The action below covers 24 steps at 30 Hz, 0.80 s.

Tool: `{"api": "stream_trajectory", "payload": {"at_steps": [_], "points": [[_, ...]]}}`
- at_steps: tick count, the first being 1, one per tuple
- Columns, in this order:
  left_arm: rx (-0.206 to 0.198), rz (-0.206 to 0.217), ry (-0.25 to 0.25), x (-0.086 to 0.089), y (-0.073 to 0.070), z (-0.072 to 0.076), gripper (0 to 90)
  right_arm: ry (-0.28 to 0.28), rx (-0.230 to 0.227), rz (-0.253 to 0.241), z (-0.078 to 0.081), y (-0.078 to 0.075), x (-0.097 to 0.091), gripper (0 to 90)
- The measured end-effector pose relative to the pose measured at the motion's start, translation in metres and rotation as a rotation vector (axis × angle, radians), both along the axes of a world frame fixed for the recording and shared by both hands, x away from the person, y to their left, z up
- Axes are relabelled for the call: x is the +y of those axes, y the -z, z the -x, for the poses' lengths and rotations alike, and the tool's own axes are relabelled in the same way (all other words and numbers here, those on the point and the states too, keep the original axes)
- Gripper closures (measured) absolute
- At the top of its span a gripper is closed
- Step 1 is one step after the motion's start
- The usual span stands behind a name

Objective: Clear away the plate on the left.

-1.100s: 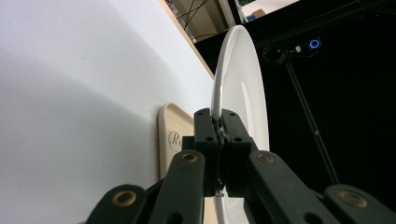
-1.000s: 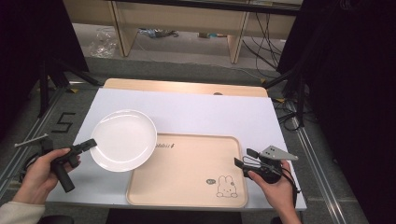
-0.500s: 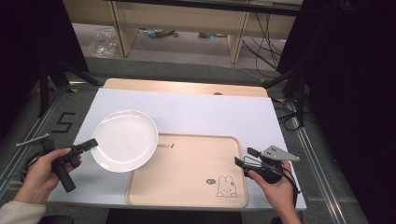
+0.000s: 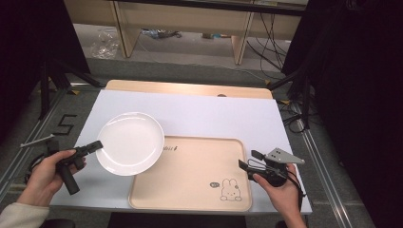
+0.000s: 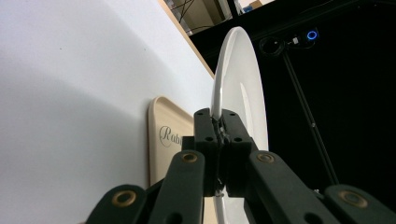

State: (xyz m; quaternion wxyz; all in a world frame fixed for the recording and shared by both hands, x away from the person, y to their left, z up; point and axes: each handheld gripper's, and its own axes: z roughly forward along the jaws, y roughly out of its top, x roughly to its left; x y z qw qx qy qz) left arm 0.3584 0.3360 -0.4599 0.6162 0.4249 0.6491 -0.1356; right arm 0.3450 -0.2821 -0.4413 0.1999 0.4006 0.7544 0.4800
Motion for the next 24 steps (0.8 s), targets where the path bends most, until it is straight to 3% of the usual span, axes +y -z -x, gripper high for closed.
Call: {"api": "stream_trajectory", "payload": {"at_steps": [24], "points": [[0.002, -0.004, 0.044, -0.013, -0.003, -0.005, 86.5, -0.008, 0.002, -0.006, -0.001, 0.001, 0.000, 33.4]]}}
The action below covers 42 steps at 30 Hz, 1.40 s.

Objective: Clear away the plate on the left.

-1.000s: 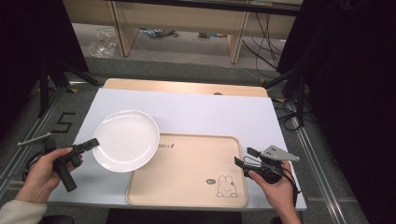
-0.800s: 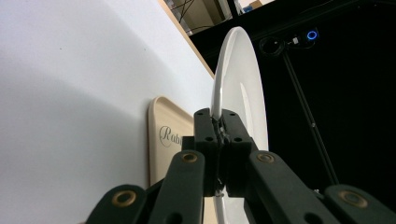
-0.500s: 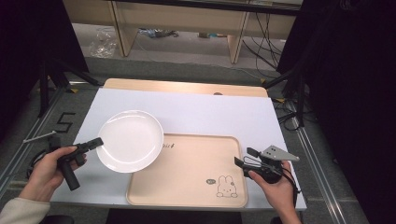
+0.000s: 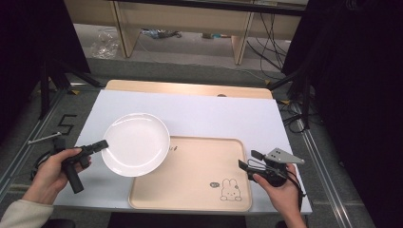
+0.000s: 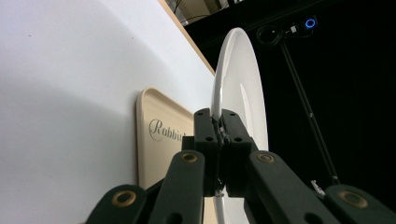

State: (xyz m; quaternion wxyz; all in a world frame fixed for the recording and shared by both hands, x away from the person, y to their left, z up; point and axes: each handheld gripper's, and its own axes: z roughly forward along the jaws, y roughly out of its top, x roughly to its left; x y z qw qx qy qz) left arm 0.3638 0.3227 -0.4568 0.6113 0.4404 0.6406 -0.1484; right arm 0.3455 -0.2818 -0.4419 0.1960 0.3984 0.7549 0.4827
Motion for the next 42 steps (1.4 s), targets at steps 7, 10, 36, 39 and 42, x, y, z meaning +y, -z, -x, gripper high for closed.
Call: {"api": "stream_trajectory", "payload": {"at_steps": [7, 10, 36, 39, 42], "points": [[0.001, -0.004, 0.015, -0.006, -0.001, -0.002, 86.5, -0.001, -0.008, 0.000, -0.001, 0.001, 0.000, 33.4], [-0.001, -0.006, 0.026, -0.008, -0.001, -0.003, 86.5, 0.001, -0.014, -0.012, -0.001, 0.001, 0.001, 33.3], [-0.005, -0.001, 0.053, -0.018, -0.002, -0.006, 86.5, -0.006, 0.003, -0.020, 0.000, 0.002, 0.002, 33.4], [-0.004, -0.002, 0.054, -0.019, -0.003, -0.006, 86.5, -0.006, 0.007, -0.020, 0.000, 0.002, 0.002, 33.4], [-0.006, -0.004, 0.056, -0.020, -0.003, -0.006, 86.5, -0.009, 0.005, -0.022, -0.001, 0.002, 0.002, 33.4]]}}
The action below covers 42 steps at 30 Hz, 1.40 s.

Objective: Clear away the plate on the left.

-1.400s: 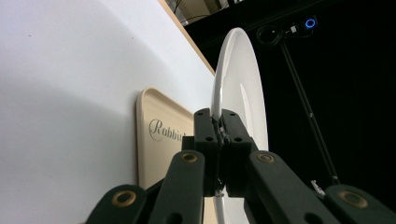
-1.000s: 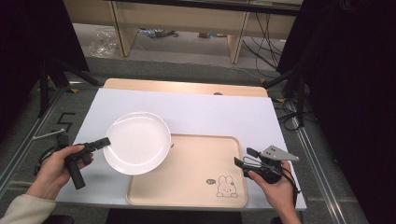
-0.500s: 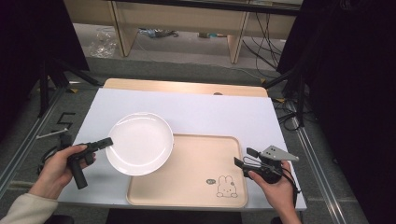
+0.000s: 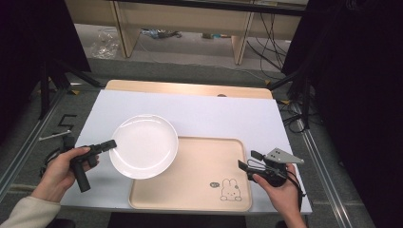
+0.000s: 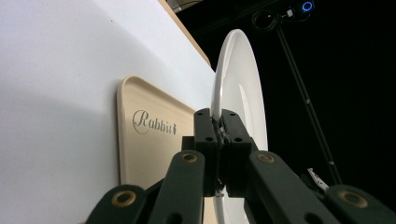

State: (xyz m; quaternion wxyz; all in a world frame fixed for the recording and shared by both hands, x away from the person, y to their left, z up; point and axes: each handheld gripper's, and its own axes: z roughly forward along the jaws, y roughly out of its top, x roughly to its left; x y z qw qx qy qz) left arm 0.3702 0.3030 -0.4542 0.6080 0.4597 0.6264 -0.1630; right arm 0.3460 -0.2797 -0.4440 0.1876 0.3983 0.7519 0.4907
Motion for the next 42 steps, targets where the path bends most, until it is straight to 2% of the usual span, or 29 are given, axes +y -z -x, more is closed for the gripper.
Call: {"api": "stream_trajectory", "payload": {"at_steps": [1, 3, 4, 6, 8, 9, 11, 13, 15, 16, 17, 18, 21, 23, 27, 30, 31, 32, 33, 34, 35, 40, 42], "points": [[-0.001, -0.001, 0.001, -0.001, 0.000, 0.000, 86.5, -0.001, 0.001, 0.001, 0.000, 0.000, 0.000, 33.4], [0.000, 0.000, 0.003, -0.002, 0.000, 0.000, 86.5, -0.003, -0.016, 0.035, -0.001, -0.001, -0.002, 33.4], [0.003, -0.002, 0.004, -0.002, 0.000, 0.000, 86.4, 0.005, 0.015, 0.018, 0.001, -0.002, -0.001, 33.4], [0.002, -0.004, 0.006, -0.003, 0.000, -0.001, 86.4, -0.001, 0.001, 0.001, 0.000, 0.000, 0.000, 33.4], [0.001, -0.003, 0.009, -0.004, 0.000, -0.001, 86.4, -0.006, -0.016, 0.015, -0.001, 0.000, -0.001, 33.4], [0.001, -0.004, 0.009, -0.004, -0.001, -0.001, 86.4, 0.006, 0.013, 0.020, 0.001, -0.002, -0.001, 33.4], [-0.001, -0.001, 0.009, -0.005, -0.001, -0.001, 86.4, 0.006, 0.014, 0.020, 0.001, -0.002, -0.001, 33.3], [-0.001, -0.005, 0.010, -0.005, -0.001, -0.001, 86.5, -0.001, 0.001, 0.000, 0.000, 0.000, 0.000, 33.3], [-0.002, -0.005, 0.010, -0.006, -0.001, -0.002, 86.4, -0.002, 0.002, 0.001, 0.000, 0.000, 0.000, 33.3], [-0.002, -0.006, 0.012, -0.006, -0.001, -0.002, 86.4, -0.009, -0.016, 0.014, -0.001, 0.000, -0.001, 33.3], [0.000, -0.006, 0.012, -0.006, -0.001, -0.002, 86.5, -0.004, -0.013, 0.033, -0.001, -0.001, -0.002, 33.3], [0.001, -0.007, 0.012, -0.007, -0.001, -0.002, 86.4, 0.005, 0.014, 0.019, 0.001, -0.002, -0.001, 33.3], [0.003, -0.010, 0.015, -0.008, -0.001, -0.002, 86.4, 0.000, 0.001, 0.001, 0.000, 0.000, 0.000, 33.3], [0.002, -0.006, 0.014, -0.008, -0.001, -0.002, 86.4, -0.007, -0.016, 0.015, -0.001, 0.000, -0.001, 33.4], [0.001, -0.007, 0.015, -0.008, -0.001, -0.002, 86.5, -0.002, 0.002, 0.001, 0.000, 0.000, 0.000, 33.3], [0.000, -0.011, 0.018, -0.009, 0.000, -0.003, 86.4, -0.004, -0.031, 0.029, -0.002, 0.000, -0.002, 33.3], [0.003, -0.012, 0.017, -0.010, 0.000, -0.003, 86.4, -0.008, -0.013, 0.018, -0.001, 0.000, -0.001, 33.3], [0.004, -0.013, 0.018, -0.010, 0.000, -0.003, 86.4, -0.006, -0.025, 0.023, -0.002, 0.000, -0.001, 33.3], [0.008, -0.012, 0.019, -0.011, 0.000, -0.003, 86.4, -0.007, -0.015, 0.015, -0.001, 0.000, -0.001, 33.3], [0.010, -0.015, 0.023, -0.012, 0.000, -0.003, 86.4, -0.005, -0.014, 0.034, -0.001, -0.001, -0.002, 33.3], [0.007, -0.015, 0.026, -0.012, 0.001, -0.003, 86.4, -0.007, -0.015, 0.015, -0.001, 0.000, -0.001, 33.4], [0.004, -0.014, 0.032, -0.016, 0.000, -0.005, 86.4, -0.008, -0.014, 0.015, -0.001, 0.000, -0.001, 33.4], [0.007, -0.020, 0.040, -0.017, -0.001, -0.005, 86.4, -0.003, 0.003, 0.000, 0.000, 0.000, 0.000, 33.4]]}}
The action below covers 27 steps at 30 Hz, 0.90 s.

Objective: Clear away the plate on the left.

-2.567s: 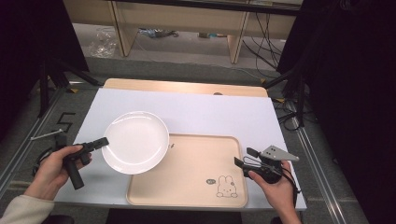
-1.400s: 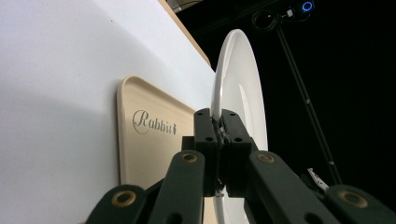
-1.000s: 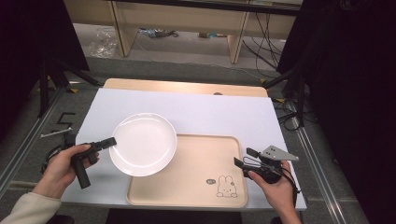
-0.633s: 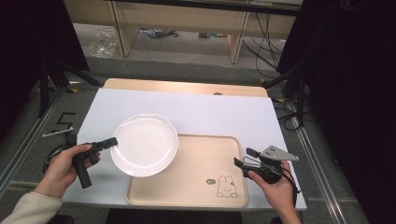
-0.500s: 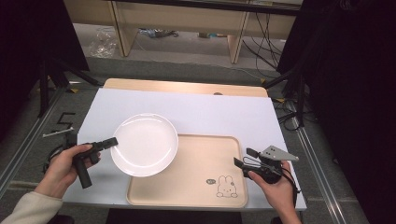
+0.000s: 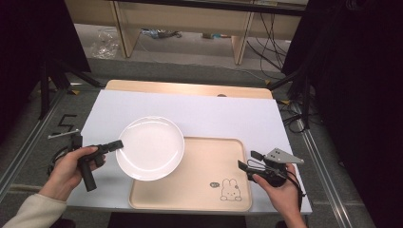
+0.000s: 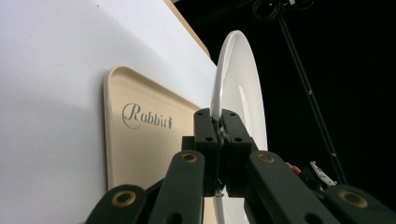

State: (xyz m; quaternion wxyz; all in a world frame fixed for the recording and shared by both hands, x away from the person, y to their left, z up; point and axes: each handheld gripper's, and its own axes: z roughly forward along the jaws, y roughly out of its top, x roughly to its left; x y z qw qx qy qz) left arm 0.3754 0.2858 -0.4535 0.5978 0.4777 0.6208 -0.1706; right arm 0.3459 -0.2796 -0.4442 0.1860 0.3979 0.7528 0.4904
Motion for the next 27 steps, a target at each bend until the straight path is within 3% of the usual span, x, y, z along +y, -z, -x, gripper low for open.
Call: {"api": "stream_trajectory", "payload": {"at_steps": [4, 7, 8, 27], "points": [[0.003, 0.000, 0.008, -0.004, 0.000, -0.001, 86.4, -0.006, -0.017, 0.014, -0.001, 0.000, -0.001, 33.4], [0.004, 0.000, 0.013, -0.006, 0.000, -0.002, 86.3, -0.001, 0.001, -0.001, 0.000, 0.000, 0.000, 33.4], [0.004, 0.001, 0.015, -0.007, 0.000, -0.002, 86.4, -0.007, -0.019, 0.014, -0.001, 0.000, -0.001, 33.4], [0.003, -0.002, 0.040, -0.017, 0.001, -0.004, 86.3, -0.004, -0.001, 0.002, -0.001, 0.000, 0.000, 33.4]]}}
